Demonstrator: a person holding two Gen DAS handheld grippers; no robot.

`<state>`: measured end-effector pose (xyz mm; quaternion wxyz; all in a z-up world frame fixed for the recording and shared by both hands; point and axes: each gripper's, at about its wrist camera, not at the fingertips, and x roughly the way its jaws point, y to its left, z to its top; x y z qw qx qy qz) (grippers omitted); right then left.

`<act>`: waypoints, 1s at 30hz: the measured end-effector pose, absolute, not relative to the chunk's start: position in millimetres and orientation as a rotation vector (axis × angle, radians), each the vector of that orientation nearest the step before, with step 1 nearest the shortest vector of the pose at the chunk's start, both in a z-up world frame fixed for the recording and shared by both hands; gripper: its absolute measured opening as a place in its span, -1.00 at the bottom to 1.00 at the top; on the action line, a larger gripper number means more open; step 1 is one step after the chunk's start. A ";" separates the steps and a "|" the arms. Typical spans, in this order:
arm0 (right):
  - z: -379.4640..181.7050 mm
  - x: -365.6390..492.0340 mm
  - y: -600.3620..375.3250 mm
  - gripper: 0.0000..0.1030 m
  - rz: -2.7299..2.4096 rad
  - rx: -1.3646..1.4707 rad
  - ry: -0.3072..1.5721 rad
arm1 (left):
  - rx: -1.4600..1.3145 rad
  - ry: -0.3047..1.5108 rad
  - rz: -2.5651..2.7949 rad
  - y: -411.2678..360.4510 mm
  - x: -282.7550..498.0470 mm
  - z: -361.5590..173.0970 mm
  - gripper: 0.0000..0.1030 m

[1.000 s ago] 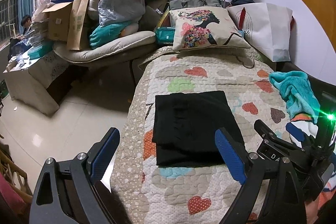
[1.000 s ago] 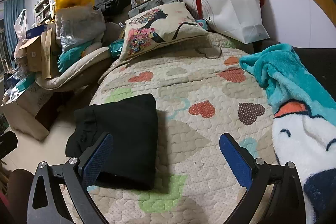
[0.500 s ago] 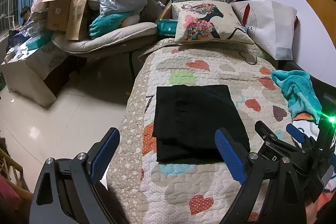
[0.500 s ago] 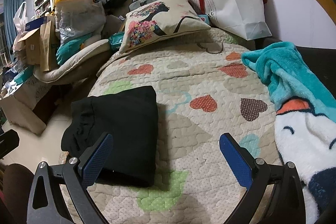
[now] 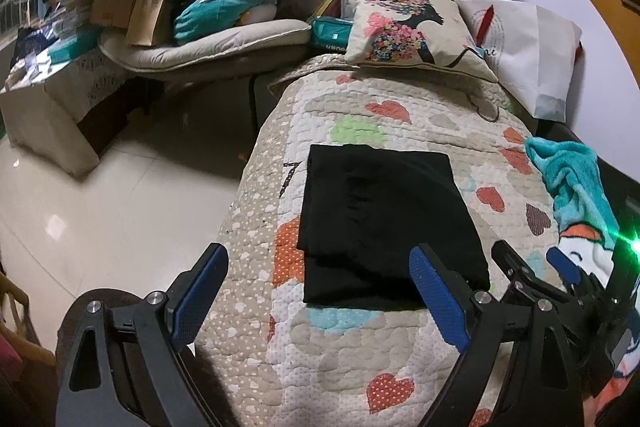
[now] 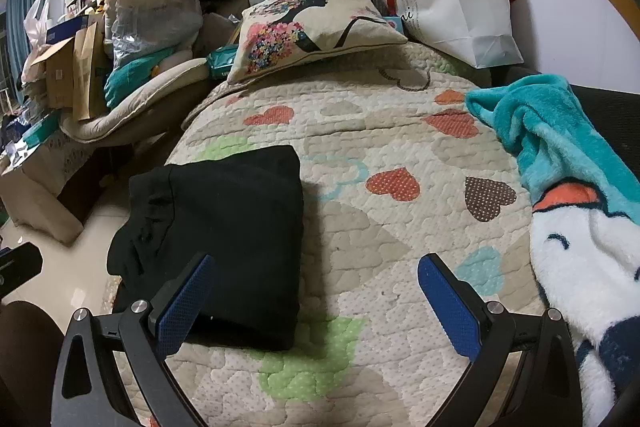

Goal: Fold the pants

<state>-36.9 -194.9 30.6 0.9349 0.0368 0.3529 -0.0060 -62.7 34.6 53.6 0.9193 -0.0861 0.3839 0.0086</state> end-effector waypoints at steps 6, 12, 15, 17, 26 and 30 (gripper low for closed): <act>26.0 -34.7 -190.8 1.00 -0.013 0.063 0.740 | -0.253 0.827 0.035 53.5 -53.3 39.8 0.78; 21.1 -32.8 -186.8 1.00 -0.015 0.058 0.755 | -0.271 0.846 0.046 59.4 -48.2 26.6 0.78; 21.1 -33.0 -185.6 1.00 -0.017 0.059 0.753 | -0.262 0.836 0.045 59.9 -47.7 25.6 0.78; 21.5 -33.0 -184.8 1.00 -0.019 0.059 0.748 | -0.253 0.821 0.044 60.9 -47.6 24.8 0.78; 21.2 -27.2 -185.8 1.00 -0.042 0.078 0.748 | -0.213 0.776 0.022 58.7 -45.6 24.6 0.78; 16.2 -23.1 -186.1 1.00 -0.045 0.092 0.767 | -0.218 0.798 0.007 58.3 -40.7 18.1 0.78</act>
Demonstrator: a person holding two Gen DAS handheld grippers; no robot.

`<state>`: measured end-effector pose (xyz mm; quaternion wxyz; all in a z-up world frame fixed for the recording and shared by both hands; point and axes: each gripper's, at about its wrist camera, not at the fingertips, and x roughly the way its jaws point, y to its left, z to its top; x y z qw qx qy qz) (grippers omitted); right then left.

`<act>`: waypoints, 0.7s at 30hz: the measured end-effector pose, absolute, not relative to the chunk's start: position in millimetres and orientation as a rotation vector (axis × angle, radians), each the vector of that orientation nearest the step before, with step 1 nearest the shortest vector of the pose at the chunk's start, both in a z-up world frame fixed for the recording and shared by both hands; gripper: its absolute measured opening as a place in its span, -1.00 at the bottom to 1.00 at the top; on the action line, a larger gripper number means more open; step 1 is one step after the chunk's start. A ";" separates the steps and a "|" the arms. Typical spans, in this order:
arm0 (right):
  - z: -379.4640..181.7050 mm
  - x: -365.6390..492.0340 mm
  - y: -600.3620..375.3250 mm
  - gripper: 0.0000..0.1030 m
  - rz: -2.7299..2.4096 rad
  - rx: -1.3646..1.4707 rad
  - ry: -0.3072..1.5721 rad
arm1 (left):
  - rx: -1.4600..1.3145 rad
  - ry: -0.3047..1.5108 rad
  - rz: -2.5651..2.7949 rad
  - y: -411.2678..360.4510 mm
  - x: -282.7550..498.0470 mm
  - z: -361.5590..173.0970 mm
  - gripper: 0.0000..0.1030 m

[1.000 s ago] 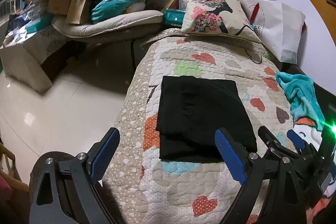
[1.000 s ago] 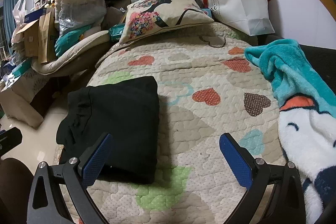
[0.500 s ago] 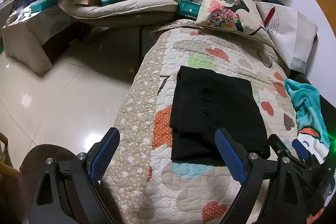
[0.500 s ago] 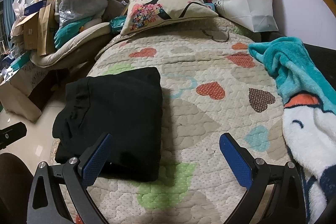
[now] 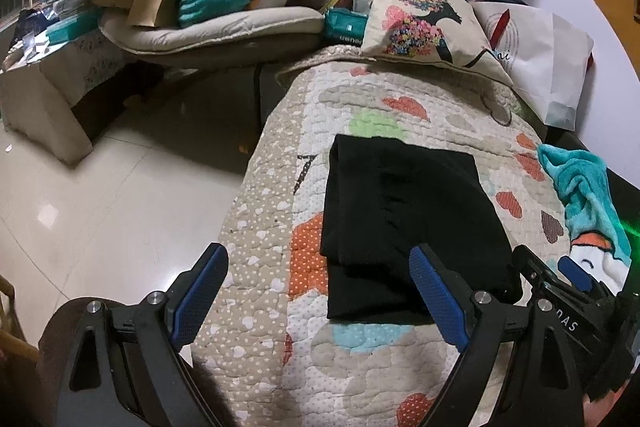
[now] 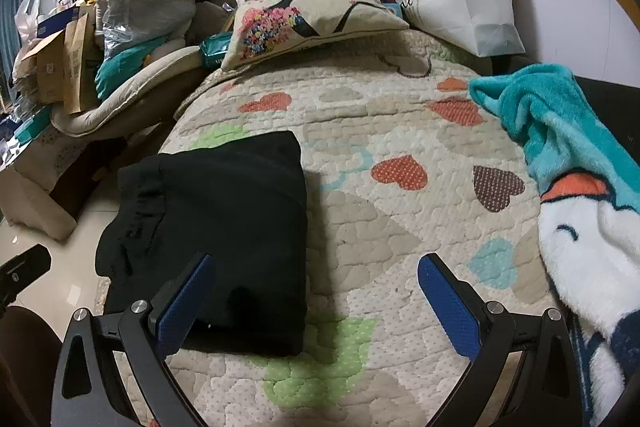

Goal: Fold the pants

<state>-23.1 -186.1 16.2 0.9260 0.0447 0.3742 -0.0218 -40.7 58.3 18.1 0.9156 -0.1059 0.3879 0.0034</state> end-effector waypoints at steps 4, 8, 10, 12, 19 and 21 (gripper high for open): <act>10.8 -19.6 -185.7 1.00 -0.045 0.099 0.786 | -0.238 0.831 0.001 62.0 -34.2 9.7 0.78; 5.8 -15.5 -185.0 1.00 -0.044 0.103 0.804 | -0.262 0.868 -0.001 66.0 -27.9 0.1 0.78; 3.7 -13.4 -184.6 1.00 -0.044 0.108 0.810 | -0.276 0.886 -0.004 68.6 -24.8 -4.4 0.78; 2.1 -11.7 -184.2 1.00 -0.045 0.111 0.815 | -0.288 0.900 -0.006 70.8 -22.1 -8.5 0.78; -2.0 -7.5 -182.2 1.00 -0.050 0.115 0.828 | -0.304 0.919 -0.012 73.7 -18.5 -14.4 0.78; -3.4 -6.6 -182.0 1.00 -0.051 0.115 0.832 | -0.308 0.926 -0.014 74.6 -17.0 -16.3 0.78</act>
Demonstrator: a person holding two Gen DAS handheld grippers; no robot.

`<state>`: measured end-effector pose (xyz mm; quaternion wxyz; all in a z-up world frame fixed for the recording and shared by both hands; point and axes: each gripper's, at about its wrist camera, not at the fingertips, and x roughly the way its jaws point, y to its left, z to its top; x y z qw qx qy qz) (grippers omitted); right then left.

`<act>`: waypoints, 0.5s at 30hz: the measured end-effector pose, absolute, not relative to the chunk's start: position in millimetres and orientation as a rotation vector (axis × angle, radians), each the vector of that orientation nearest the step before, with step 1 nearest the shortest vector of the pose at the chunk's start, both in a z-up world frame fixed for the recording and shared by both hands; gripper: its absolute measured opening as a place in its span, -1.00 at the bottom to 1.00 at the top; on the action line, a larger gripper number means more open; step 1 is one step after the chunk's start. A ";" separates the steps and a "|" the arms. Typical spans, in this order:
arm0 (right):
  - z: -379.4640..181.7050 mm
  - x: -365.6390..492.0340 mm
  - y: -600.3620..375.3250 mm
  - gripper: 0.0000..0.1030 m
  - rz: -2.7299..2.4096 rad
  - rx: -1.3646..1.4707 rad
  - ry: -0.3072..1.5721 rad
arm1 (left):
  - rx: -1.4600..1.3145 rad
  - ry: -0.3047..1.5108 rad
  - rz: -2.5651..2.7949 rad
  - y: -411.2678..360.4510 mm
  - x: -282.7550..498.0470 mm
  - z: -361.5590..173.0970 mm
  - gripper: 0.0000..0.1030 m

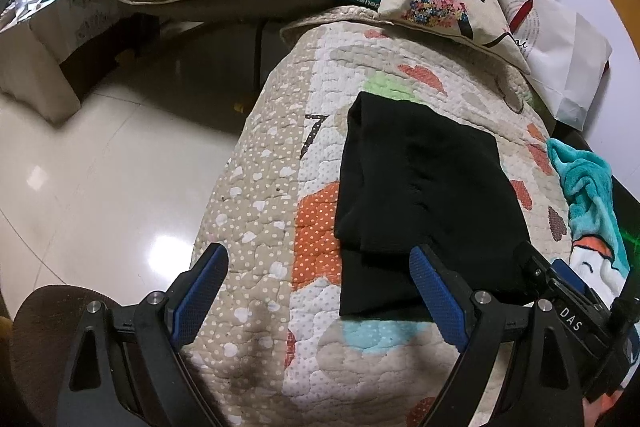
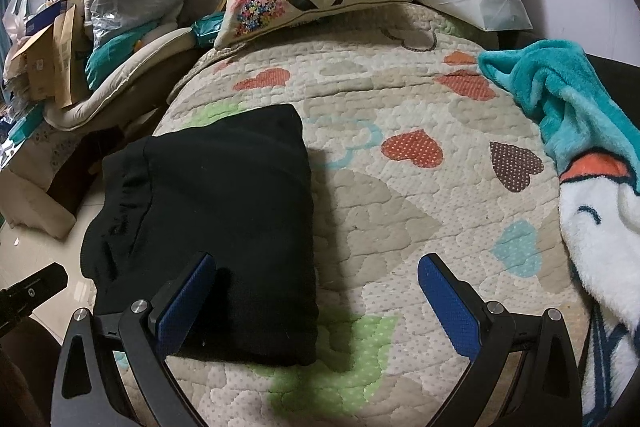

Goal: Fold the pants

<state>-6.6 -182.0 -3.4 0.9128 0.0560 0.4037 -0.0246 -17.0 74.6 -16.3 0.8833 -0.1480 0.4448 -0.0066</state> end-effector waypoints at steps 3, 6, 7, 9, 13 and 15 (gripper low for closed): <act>-5.3 -5.2 -181.1 1.00 -0.051 0.116 0.838 | -0.312 0.933 -0.015 75.8 -15.2 -18.7 0.78; -6.5 -4.4 -180.9 1.00 -0.052 0.117 0.841 | -0.313 0.936 -0.014 76.2 -14.4 -20.1 0.78; -6.8 -4.1 -180.6 1.00 -0.052 0.117 0.842 | -0.313 0.936 -0.014 76.1 -14.2 -20.1 0.78; -7.1 -3.9 -180.4 1.00 -0.052 0.117 0.843 | -0.313 0.940 -0.014 76.4 -13.8 -21.1 0.78; -7.7 -3.5 -180.0 1.00 -0.052 0.118 0.845 | -0.312 0.942 -0.013 76.9 -13.2 -22.0 0.78; -7.4 -3.4 -179.9 1.00 -0.052 0.117 0.844 | -0.317 0.939 -0.017 77.6 -13.1 -21.6 0.78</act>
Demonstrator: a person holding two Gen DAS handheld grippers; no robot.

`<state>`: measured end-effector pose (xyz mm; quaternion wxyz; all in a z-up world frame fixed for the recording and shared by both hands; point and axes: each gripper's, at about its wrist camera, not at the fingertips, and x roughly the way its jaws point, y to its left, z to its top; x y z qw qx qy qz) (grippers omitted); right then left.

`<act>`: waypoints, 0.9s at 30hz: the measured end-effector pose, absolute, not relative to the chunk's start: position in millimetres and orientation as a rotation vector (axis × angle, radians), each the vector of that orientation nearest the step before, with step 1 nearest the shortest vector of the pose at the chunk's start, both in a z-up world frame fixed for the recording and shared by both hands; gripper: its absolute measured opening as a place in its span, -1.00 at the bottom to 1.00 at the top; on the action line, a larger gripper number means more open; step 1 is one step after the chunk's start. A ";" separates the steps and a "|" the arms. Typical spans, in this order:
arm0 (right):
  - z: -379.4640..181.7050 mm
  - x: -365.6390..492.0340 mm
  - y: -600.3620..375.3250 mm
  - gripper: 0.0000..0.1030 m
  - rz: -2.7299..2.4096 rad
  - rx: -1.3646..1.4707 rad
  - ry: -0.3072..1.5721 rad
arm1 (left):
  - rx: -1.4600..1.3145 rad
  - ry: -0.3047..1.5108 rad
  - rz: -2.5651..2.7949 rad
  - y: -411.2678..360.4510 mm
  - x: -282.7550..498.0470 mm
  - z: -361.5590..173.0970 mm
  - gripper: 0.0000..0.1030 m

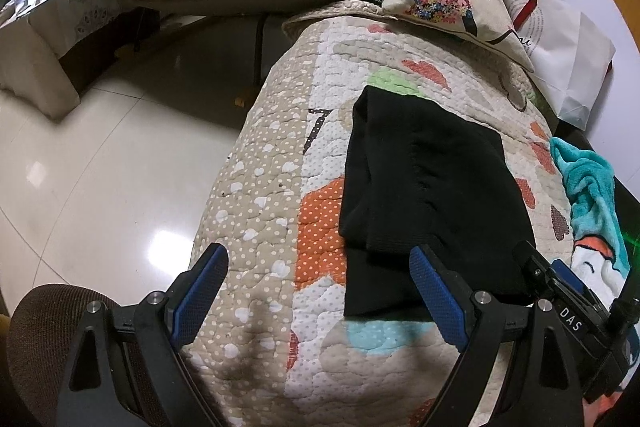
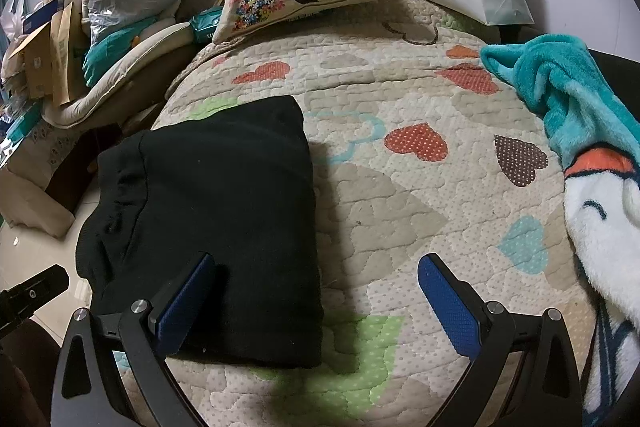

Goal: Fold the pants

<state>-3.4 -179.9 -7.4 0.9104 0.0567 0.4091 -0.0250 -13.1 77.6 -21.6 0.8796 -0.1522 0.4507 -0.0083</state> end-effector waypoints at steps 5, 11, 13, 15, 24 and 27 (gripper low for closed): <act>9.4 2.3 -180.7 1.00 -0.027 0.113 0.841 | -0.394 0.890 -0.022 93.2 -4.3 -1.8 0.78; 9.4 55.8 -187.7 1.00 0.130 0.207 1.011 | -0.527 0.955 -0.144 94.4 55.2 -2.1 0.78; 2.1 69.6 -190.2 1.00 0.140 0.213 1.024 | -0.522 0.974 -0.174 86.9 67.2 -10.8 0.78; -7.6 84.0 -193.8 1.00 0.149 0.228 1.037 | -0.506 1.010 -0.209 78.0 75.4 -27.1 0.78; -39.3 123.6 -187.1 0.92 0.327 0.413 1.109 | -0.492 1.078 -0.410 41.9 75.9 -60.3 0.77; -38.4 126.7 -177.1 0.73 0.351 0.353 1.119 | -0.402 1.070 -0.399 29.4 71.0 -55.9 0.26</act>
